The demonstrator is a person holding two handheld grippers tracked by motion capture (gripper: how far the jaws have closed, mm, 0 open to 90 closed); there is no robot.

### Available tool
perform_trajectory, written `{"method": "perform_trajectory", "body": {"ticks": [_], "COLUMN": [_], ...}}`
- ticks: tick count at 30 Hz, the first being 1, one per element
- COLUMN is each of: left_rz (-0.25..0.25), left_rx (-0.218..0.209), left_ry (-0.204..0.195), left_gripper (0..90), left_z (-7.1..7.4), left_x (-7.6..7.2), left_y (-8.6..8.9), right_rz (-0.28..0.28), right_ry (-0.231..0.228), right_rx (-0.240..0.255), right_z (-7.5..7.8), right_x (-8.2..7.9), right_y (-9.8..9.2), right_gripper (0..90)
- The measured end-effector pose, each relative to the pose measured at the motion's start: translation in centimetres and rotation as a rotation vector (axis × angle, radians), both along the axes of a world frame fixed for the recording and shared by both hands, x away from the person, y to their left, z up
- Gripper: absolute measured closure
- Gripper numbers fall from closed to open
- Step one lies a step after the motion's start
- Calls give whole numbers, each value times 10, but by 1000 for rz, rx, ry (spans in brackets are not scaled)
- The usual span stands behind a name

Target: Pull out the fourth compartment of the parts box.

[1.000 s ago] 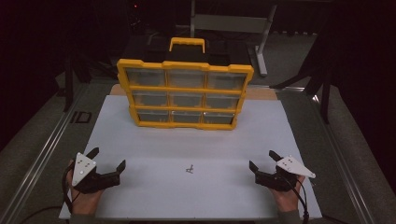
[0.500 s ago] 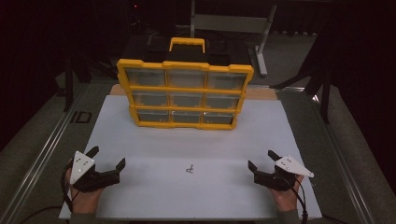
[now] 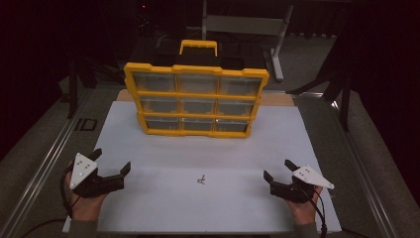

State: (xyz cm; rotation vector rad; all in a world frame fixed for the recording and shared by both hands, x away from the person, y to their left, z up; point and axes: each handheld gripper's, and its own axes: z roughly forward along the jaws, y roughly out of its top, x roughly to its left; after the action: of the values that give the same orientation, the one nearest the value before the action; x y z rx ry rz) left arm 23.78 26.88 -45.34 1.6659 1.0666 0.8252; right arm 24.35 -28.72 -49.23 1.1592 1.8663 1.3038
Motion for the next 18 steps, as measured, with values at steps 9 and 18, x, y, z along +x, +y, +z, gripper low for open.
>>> {"method": "perform_trajectory", "body": {"ticks": [9,18], "left_rz": [-13,-42], "left_rx": [10,33], "left_ry": [-29,-47], "left_gripper": [2,2], "left_z": [19,37], "left_x": [10,26], "left_y": [0,-5], "right_rz": [0,-3], "right_ry": [-2,0], "right_rx": [3,5], "right_z": [0,0], "right_x": [0,1], "right_y": [0,-1], "right_gripper": [114,114]}}
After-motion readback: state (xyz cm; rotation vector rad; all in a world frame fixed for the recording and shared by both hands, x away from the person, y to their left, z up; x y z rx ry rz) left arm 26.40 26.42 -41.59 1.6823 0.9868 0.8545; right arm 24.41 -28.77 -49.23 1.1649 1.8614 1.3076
